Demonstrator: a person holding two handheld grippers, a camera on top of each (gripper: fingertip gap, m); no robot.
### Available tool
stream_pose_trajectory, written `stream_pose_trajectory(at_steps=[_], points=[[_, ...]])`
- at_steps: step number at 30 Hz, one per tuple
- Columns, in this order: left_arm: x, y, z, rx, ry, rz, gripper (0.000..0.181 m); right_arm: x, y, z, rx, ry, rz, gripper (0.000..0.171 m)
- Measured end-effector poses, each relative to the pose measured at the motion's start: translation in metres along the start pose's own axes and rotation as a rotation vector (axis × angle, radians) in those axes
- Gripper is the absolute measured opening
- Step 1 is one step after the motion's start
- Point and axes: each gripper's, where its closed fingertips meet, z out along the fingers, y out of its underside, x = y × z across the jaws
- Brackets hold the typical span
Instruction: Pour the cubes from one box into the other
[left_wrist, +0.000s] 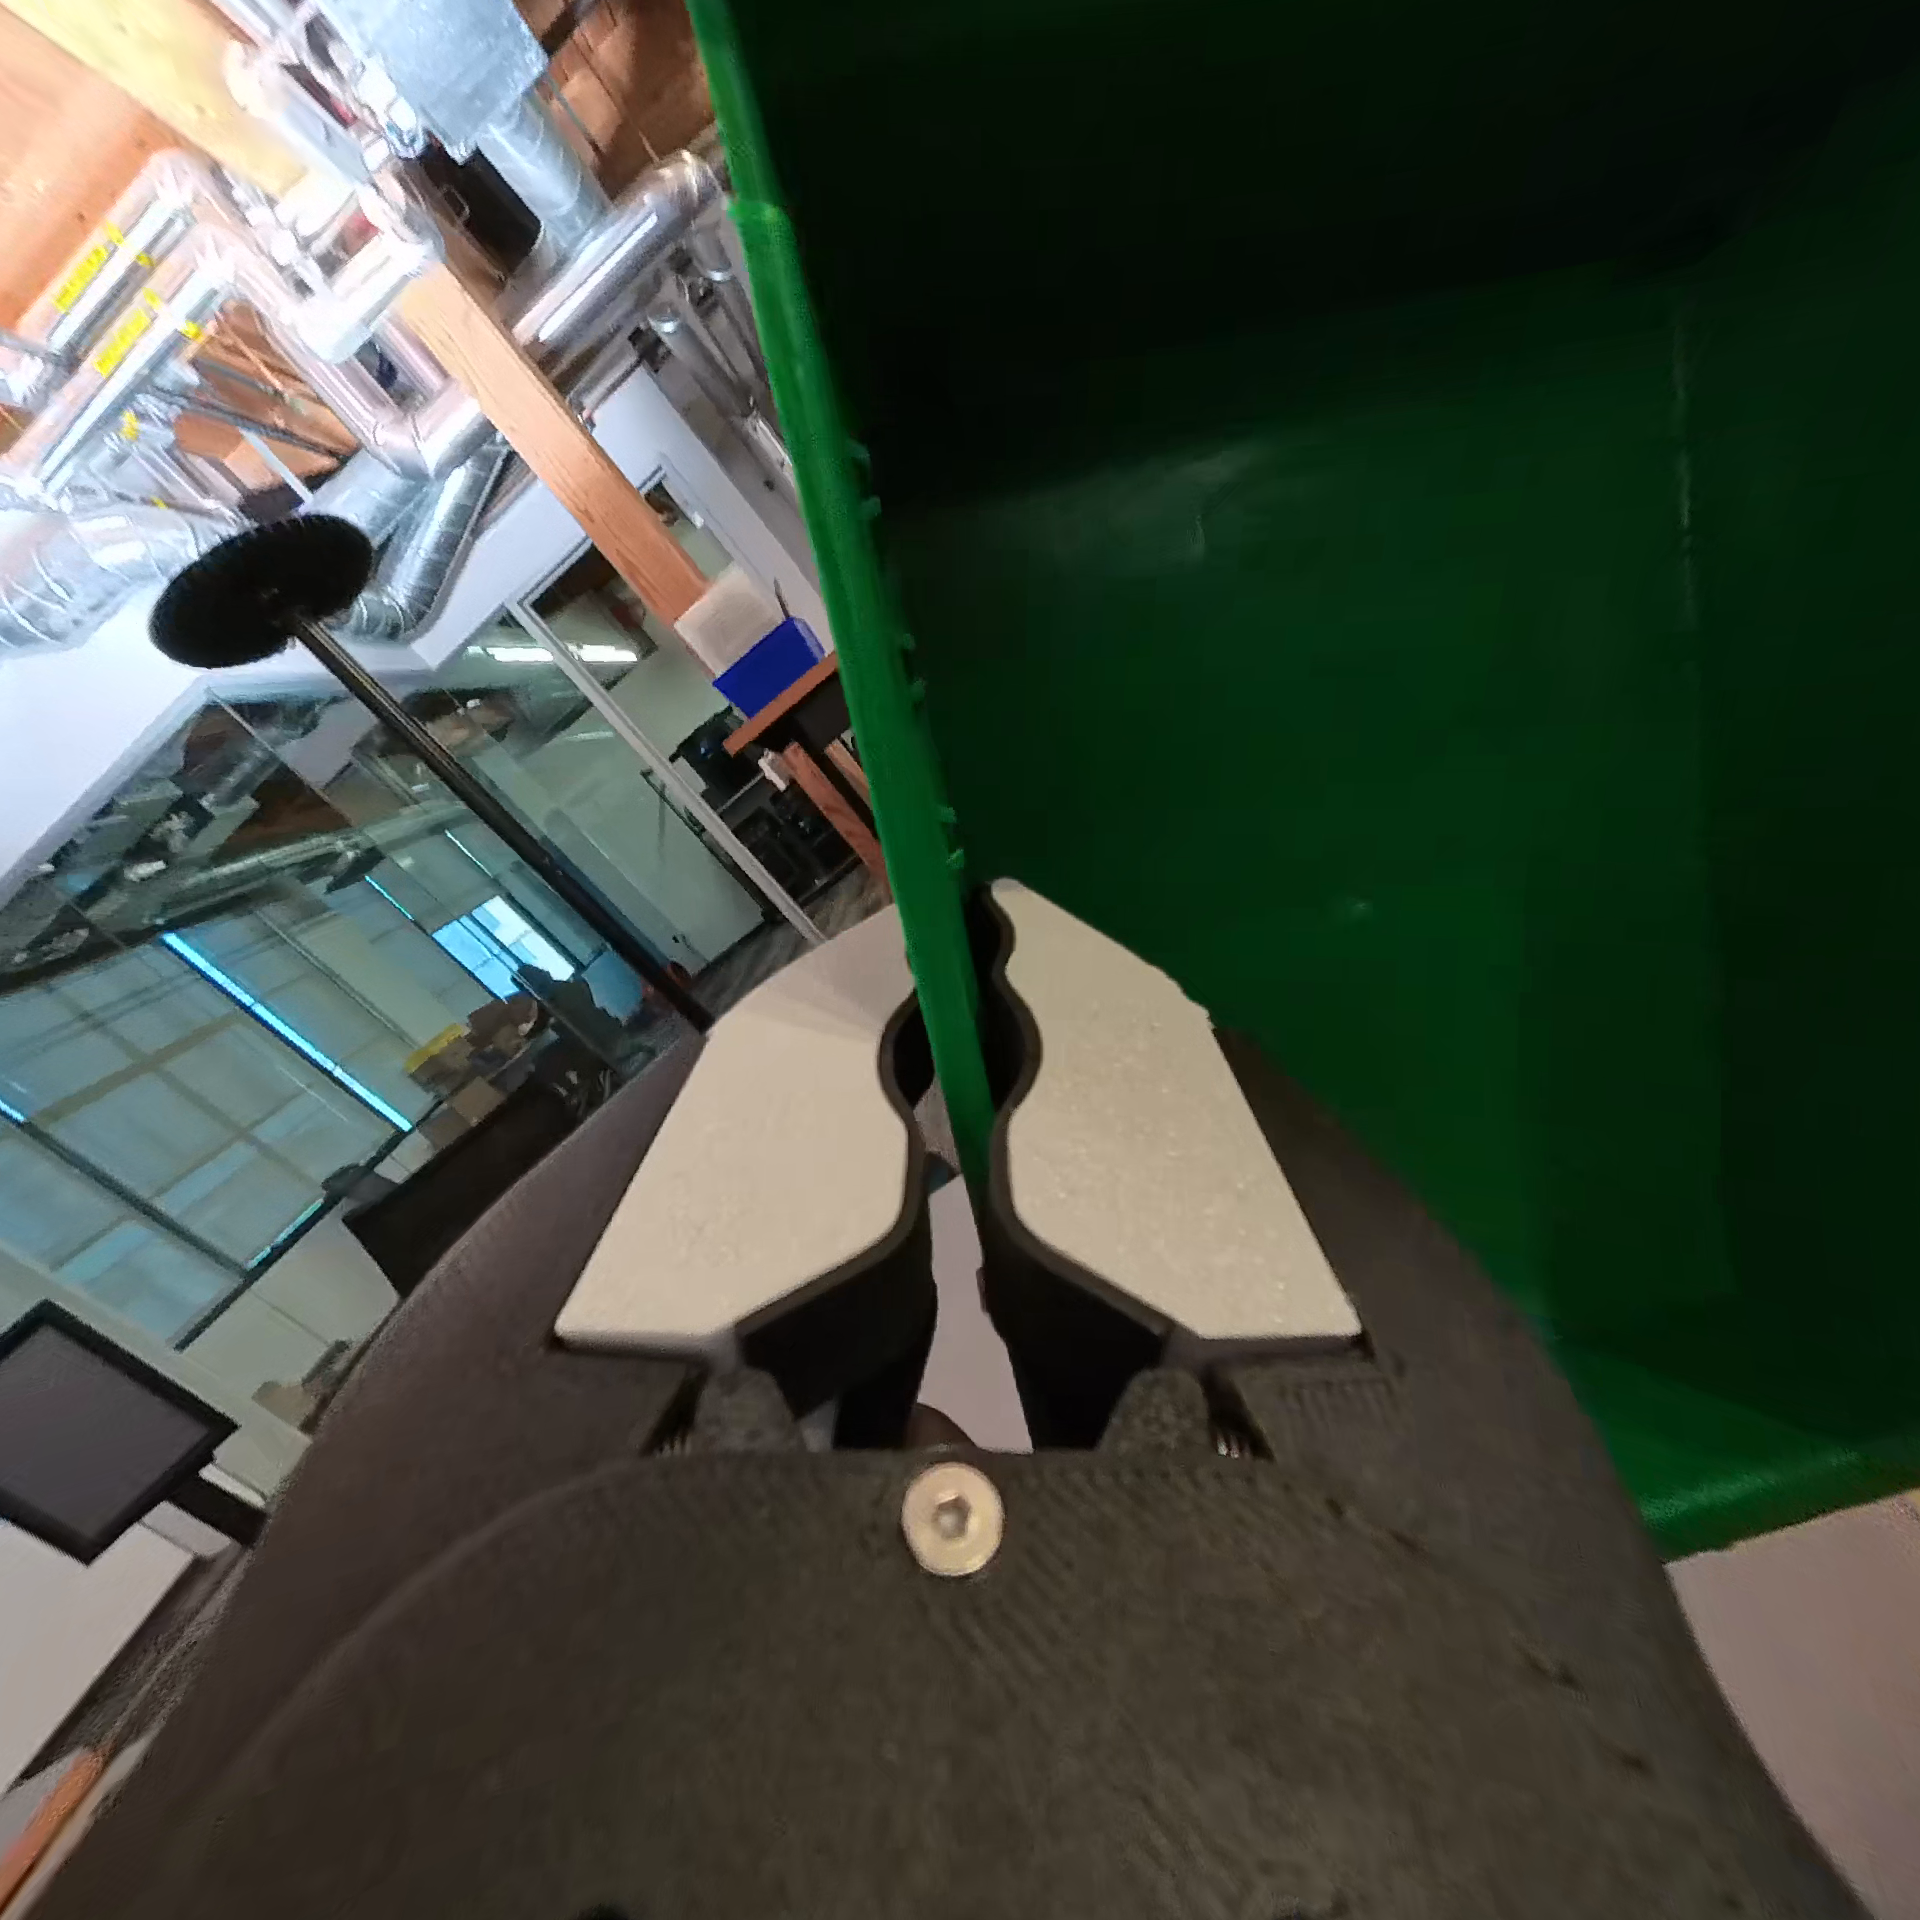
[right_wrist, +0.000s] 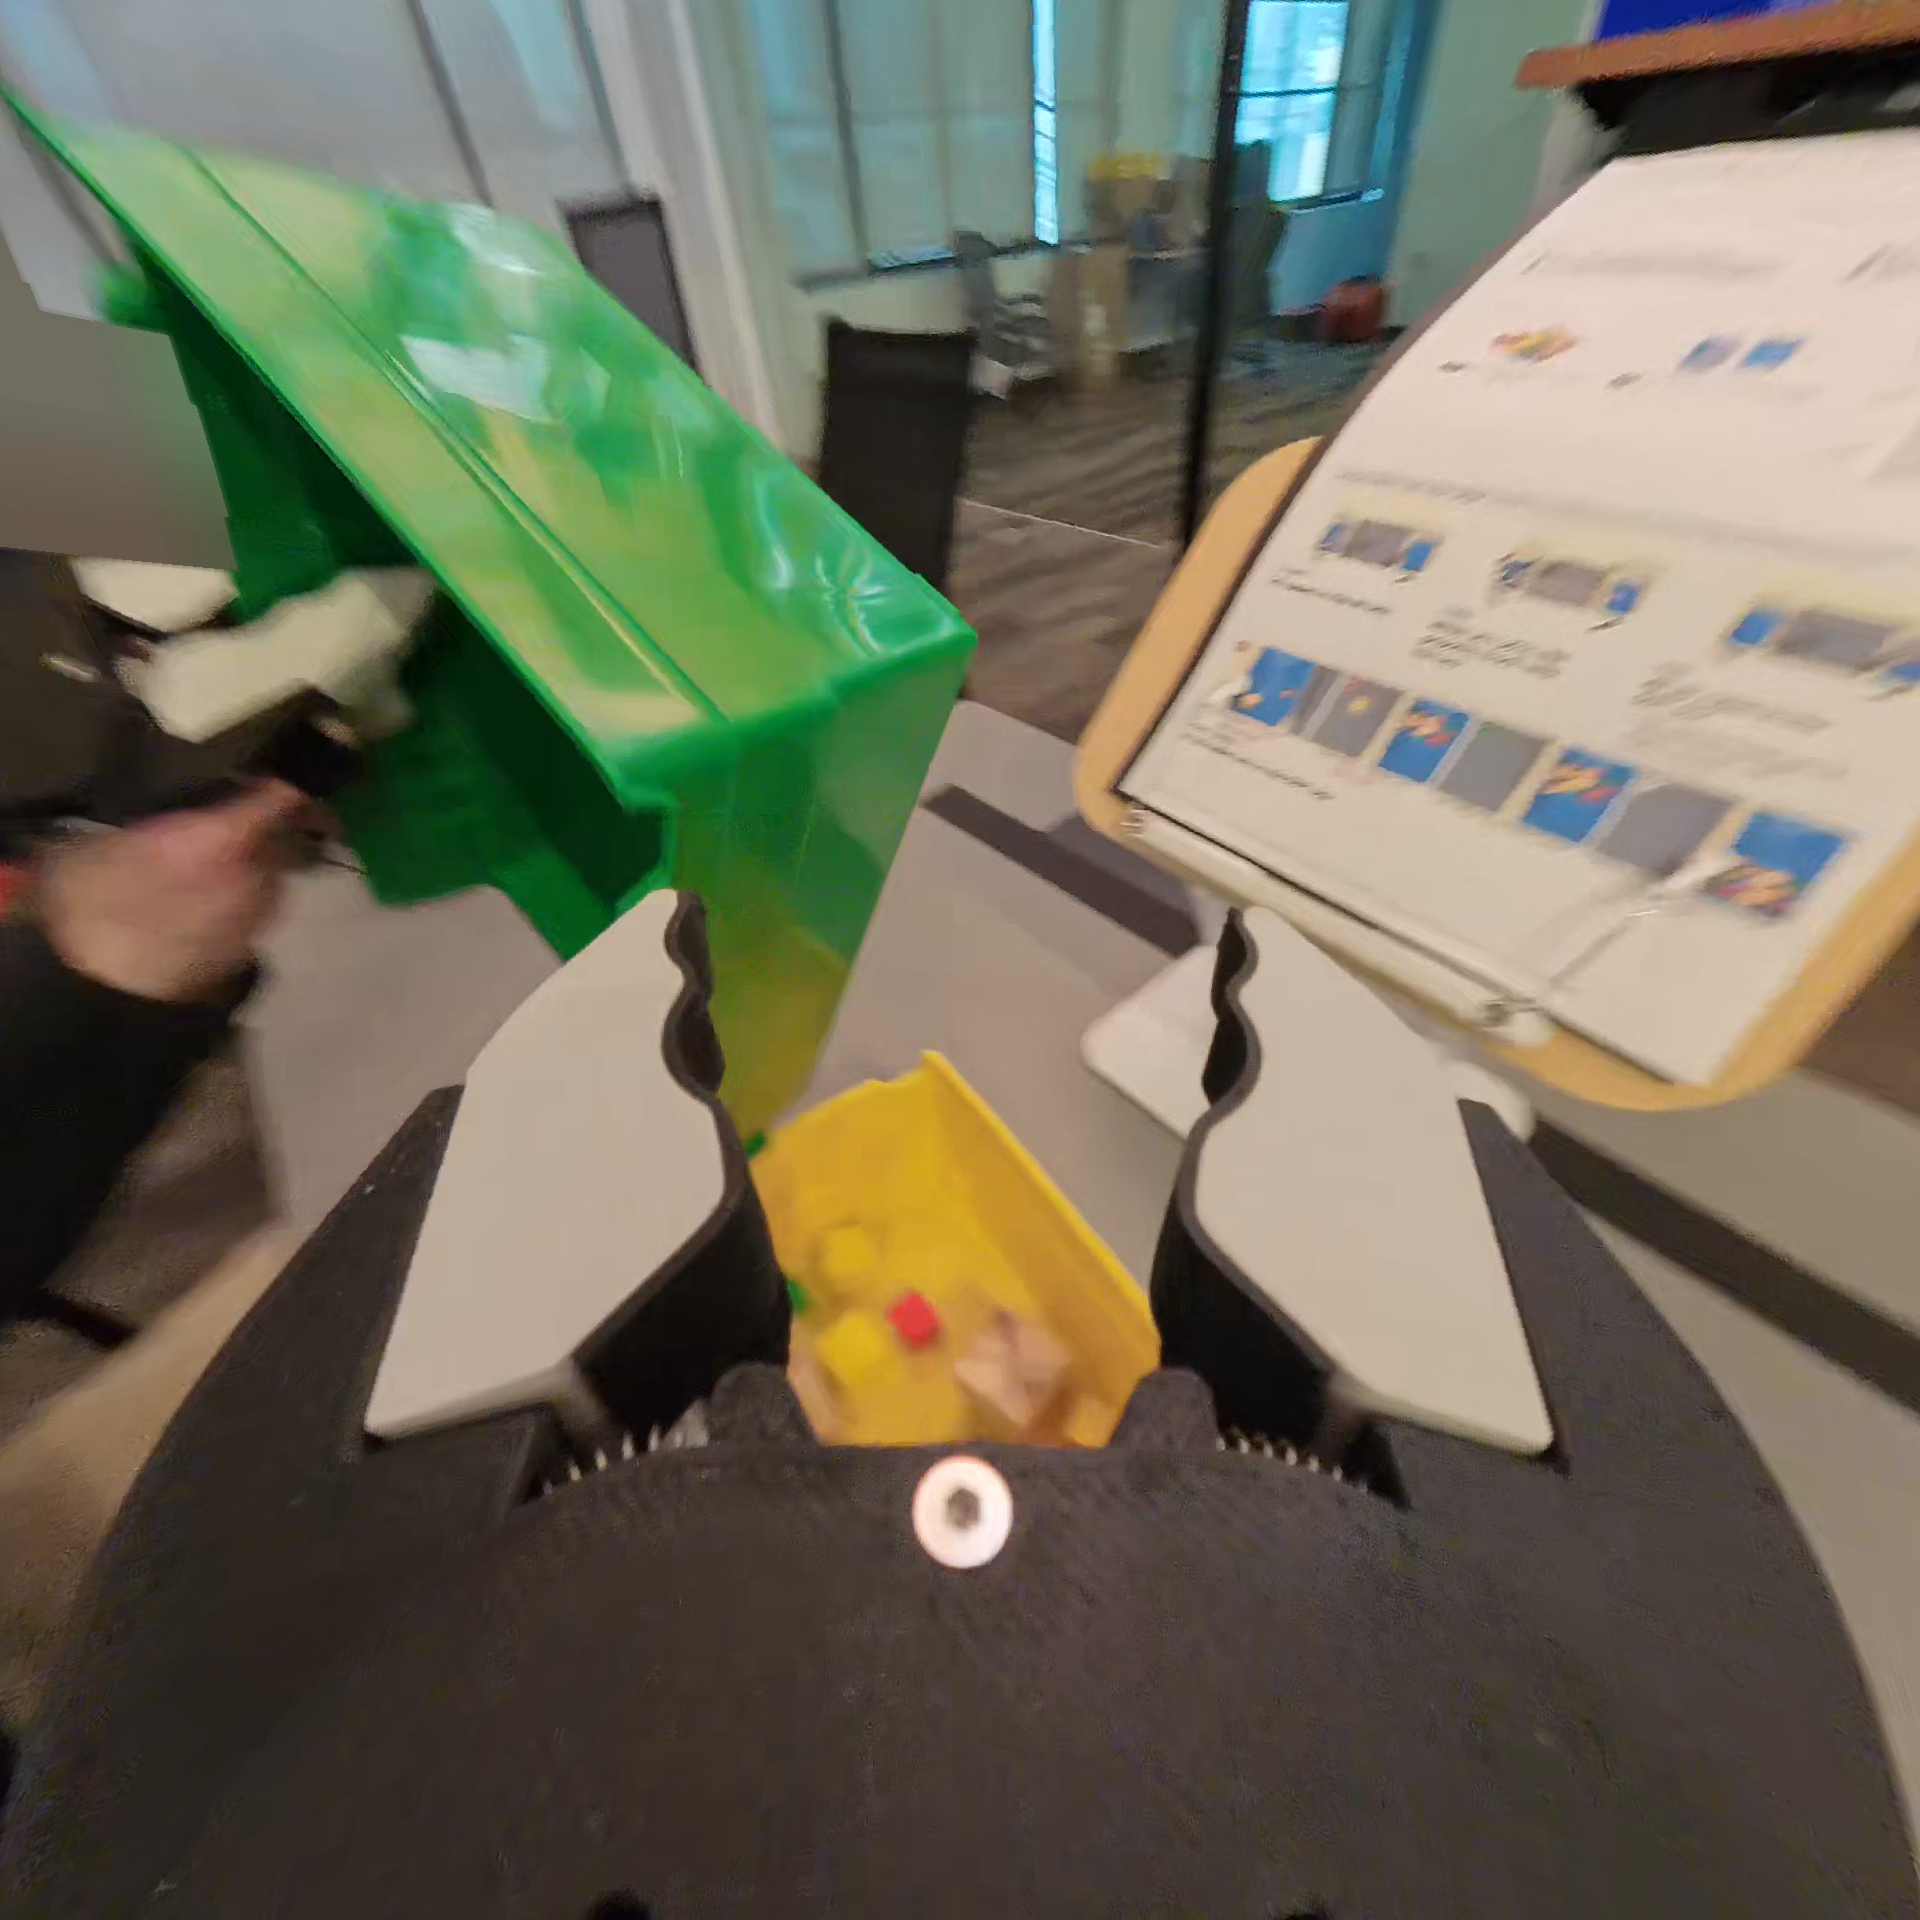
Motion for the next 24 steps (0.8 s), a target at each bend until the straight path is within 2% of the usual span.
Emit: stream_pose_trajectory(at_steps=[3,8,9,11,13,17,19,21,22,24], points=[[-0.018,0.008,-0.004,-0.015,0.023,0.020,0.004,0.018,0.023,-0.006,-0.094,-0.037,0.149,0.083],[-0.055,0.017,-0.014,-0.065,-0.077,0.065,0.004,0.052,0.129,-0.019,-0.597,0.080,0.269,0.073],[-0.061,0.018,-0.016,-0.069,-0.084,0.047,0.004,0.054,0.153,-0.024,-0.711,0.085,0.308,0.067],[-0.071,0.017,-0.022,-0.057,-0.081,0.014,0.004,0.042,0.189,-0.027,-0.869,0.010,0.433,0.043],[-0.078,0.013,-0.027,-0.045,-0.072,-0.006,0.004,0.025,0.215,-0.025,-0.982,-0.075,0.478,0.040],[-0.096,0.008,-0.038,-0.040,-0.109,0.008,0.004,0.006,0.256,-0.016,-1.151,-0.111,0.491,0.045],[-0.106,0.010,-0.043,-0.044,-0.132,0.013,0.004,0.002,0.271,-0.016,-1.232,-0.087,0.471,0.041],[-0.115,0.013,-0.048,-0.049,-0.149,0.005,0.004,0.004,0.282,-0.018,-1.293,-0.047,0.452,0.028],[-0.120,0.015,-0.050,-0.049,-0.152,-0.007,0.004,0.005,0.286,-0.017,-1.308,-0.041,0.445,0.018],[-0.128,0.017,-0.054,-0.040,-0.159,-0.026,0.004,0.003,0.285,-0.011,-1.270,-0.060,0.474,0.016]])
